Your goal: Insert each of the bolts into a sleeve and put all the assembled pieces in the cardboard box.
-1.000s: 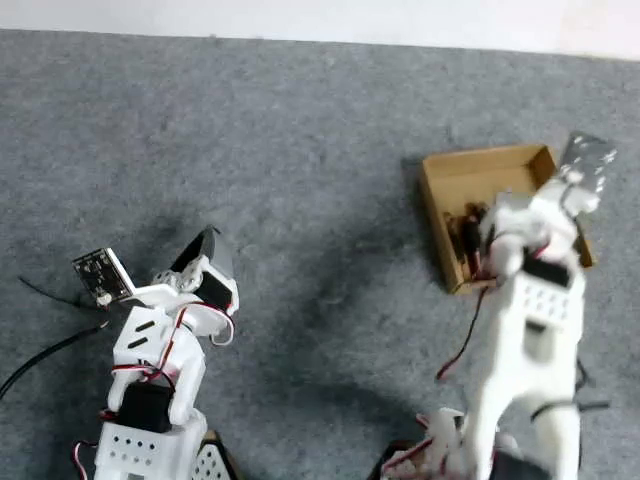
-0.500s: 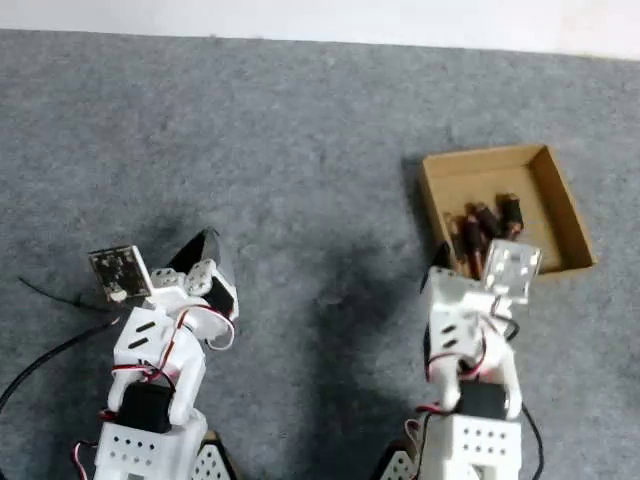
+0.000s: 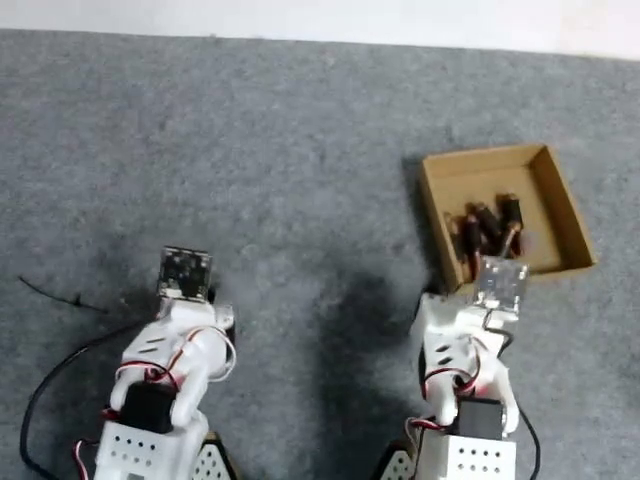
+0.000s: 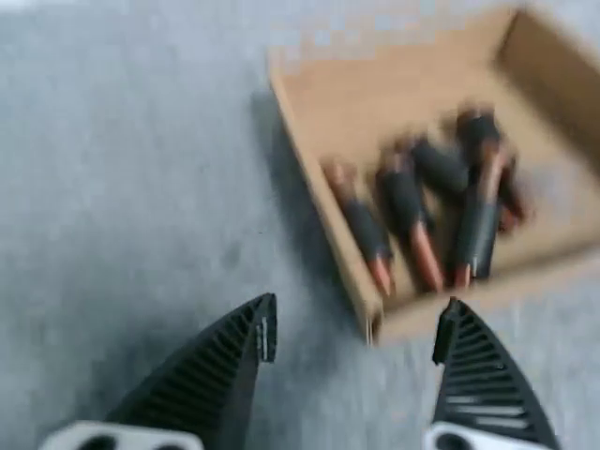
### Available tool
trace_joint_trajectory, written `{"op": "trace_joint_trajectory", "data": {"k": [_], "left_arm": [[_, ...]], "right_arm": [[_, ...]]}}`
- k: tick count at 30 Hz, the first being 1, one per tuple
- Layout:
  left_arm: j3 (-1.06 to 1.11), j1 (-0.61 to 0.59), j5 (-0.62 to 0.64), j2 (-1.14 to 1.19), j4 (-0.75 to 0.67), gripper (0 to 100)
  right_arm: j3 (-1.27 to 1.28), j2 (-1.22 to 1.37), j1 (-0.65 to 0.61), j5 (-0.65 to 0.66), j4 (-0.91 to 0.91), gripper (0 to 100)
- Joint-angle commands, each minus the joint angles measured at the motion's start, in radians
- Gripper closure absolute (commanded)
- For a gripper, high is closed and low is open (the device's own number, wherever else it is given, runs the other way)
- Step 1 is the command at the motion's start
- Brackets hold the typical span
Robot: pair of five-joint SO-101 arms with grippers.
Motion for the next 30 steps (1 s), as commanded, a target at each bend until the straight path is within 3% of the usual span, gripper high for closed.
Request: {"op": "trace_joint_trajectory", "data": {"k": [1,6,13,30], "left_arm": [[0.021,-0.087,-0.163,-0.013,0.049,99],[0.021,-0.185,-0.236,-0.013,0.061,99],[0.021,-0.274,-0.238,-0.013,0.321,99],[0.021,-0.28,-0.238,-0.013,0.327,99]], "right_arm": [[0.159,0.008,-0.005,-0.003,0.177,75.4],[0.157,-0.013,-0.004,-0.003,0.334,75.4],[0.157,-0.03,-0.005,-0.003,0.341,75.4],[0.157,-0.03,-0.005,-0.003,0.341,75.4]]}}
